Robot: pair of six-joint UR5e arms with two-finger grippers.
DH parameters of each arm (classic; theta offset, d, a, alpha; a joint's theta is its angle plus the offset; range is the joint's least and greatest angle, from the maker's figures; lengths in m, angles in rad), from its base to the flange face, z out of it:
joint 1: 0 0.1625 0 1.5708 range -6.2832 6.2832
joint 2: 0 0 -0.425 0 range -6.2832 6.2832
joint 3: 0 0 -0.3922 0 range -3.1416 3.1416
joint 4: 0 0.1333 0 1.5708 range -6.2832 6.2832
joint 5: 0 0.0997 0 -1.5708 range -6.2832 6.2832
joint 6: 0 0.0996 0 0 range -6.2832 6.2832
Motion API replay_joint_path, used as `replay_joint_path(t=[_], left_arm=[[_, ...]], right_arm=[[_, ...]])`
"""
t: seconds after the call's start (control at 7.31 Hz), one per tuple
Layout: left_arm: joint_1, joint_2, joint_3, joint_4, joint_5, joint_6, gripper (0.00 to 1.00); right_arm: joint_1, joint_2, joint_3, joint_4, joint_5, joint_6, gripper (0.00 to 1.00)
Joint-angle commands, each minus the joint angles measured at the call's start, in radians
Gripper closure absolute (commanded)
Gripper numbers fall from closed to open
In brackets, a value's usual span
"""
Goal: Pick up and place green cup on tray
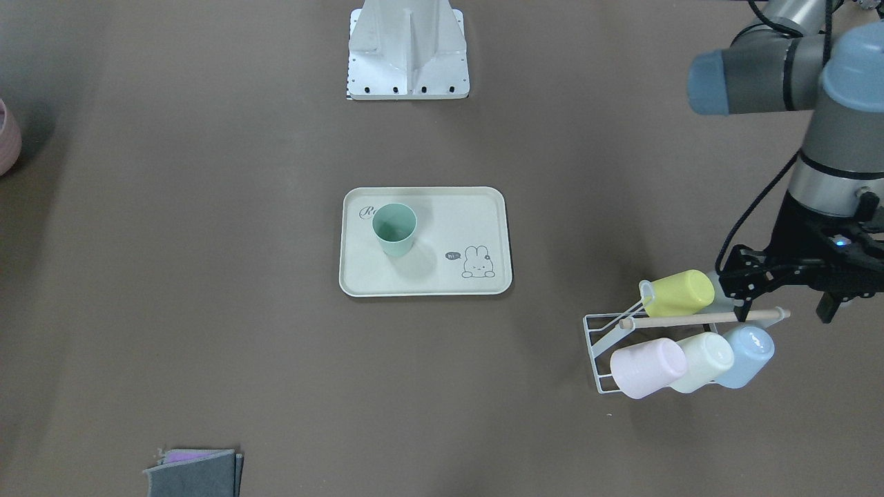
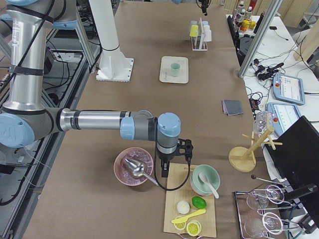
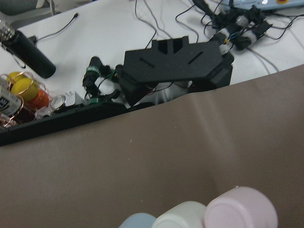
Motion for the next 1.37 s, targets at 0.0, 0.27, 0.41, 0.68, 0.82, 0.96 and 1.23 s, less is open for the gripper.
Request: replay_joint_path(t=[0.0,0.27,0.41,0.68,0.82,0.96,1.23], left_arm=[[-0.134,0.08,0.066,0.01,-0.28,0.01,0.02],[-0.156,0.195,0.065,0.007,-0.339,0.012,0.02],[-0.156,0.215,0.072,0.01,-0.333,0.011,0.02],[-0.22,0.289,0.069,-0.001,-0.347,0.024,0.02],[-0.268,0.336,0.071,0.007,-0.443,0.161,0.02],[-0.309,0.346,0.103,0.01,-0.5,0.27,0.02],[-0.387,0.351,0.177,0.063,-0.497,0.505,0.02]], right_arm=[[0.0,0.003,0.0,0.0,-0.004,0.002,0.0],[0.0,0.003,0.0,0.0,-0.005,0.002,0.0],[0.0,0.003,0.0,0.0,-0.005,0.002,0.0],[0.0,0.003,-0.002,0.0,-0.004,0.002,0.0],[0.0,0.003,0.0,0.0,0.0,0.002,0.0],[0.0,0.003,0.0,0.0,0.0,0.002,0.0],[0.0,0.003,0.001,0.0,0.003,0.002,0.0]])
